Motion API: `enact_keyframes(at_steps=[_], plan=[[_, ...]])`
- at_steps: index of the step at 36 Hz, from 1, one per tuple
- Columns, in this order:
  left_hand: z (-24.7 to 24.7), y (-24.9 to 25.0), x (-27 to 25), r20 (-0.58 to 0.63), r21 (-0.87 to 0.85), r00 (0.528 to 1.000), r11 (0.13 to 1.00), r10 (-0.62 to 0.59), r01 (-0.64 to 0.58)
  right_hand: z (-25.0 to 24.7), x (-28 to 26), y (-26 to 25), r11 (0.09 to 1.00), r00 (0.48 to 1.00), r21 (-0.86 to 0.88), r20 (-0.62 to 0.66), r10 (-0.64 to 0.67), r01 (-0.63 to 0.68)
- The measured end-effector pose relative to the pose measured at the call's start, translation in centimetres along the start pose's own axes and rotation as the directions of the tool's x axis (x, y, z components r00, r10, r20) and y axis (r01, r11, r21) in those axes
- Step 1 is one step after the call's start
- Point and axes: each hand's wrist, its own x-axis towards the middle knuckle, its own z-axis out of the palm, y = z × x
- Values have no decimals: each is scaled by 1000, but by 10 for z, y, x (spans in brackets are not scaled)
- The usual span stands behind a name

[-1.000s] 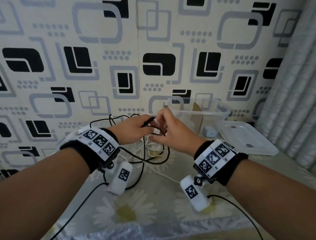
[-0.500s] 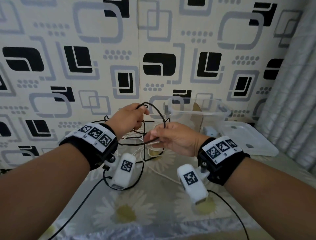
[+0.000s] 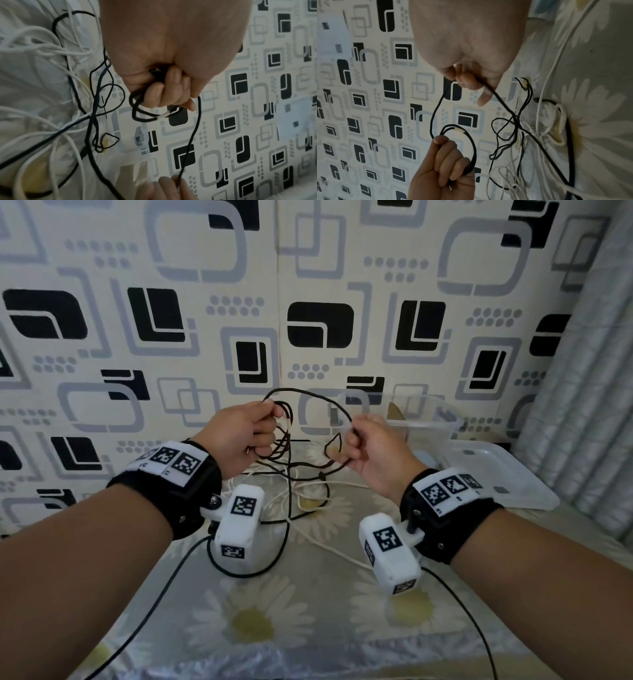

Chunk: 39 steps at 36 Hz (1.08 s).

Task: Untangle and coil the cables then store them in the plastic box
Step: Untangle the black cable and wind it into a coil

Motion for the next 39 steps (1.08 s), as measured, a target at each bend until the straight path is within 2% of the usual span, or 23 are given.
enact_keyframes(at_steps=[3, 5, 8, 13, 17, 19, 26, 31, 36, 39], plan=[[1, 1, -2, 40, -78, 999, 997, -25, 28, -3, 5, 2, 953, 980, -284, -135, -148, 104], [3, 2, -2, 53, -137, 998, 990, -36, 43, -6, 10, 6, 850, 955, -501, -138, -264, 162], [4, 4, -1, 61, -224, 997, 973, -40, 53, -8, 14, 9, 677, 914, -697, -77, -398, 237], [8, 7, -1, 73, -294, 997, 954, -29, 50, -3, 13, 13, 449, 910, -853, 68, -409, 265], [10, 11, 1, 69, -323, 998, 946, -6, 28, 1, 10, 15, 335, 913, -901, 138, -383, 277], [11, 12, 1, 62, -342, 998, 939, -2, 23, 3, 9, 17, 316, 910, -901, 164, -381, 296], [11, 9, 1, -45, -425, 998, 903, 41, -56, 8, 4, 25, 370, 907, -839, 303, -292, 399], [12, 6, 2, -83, -442, 995, 893, 54, -86, 6, 4, 23, 435, 933, -825, 304, -194, 359], [15, -3, 5, -107, -299, 989, 946, 97, -125, 7, 5, 22, 350, 926, -858, 358, -118, 376], [20, -8, 7, -122, -223, 985, 964, 120, -145, 11, 3, 24, 285, 907, -861, 401, -126, 420]])
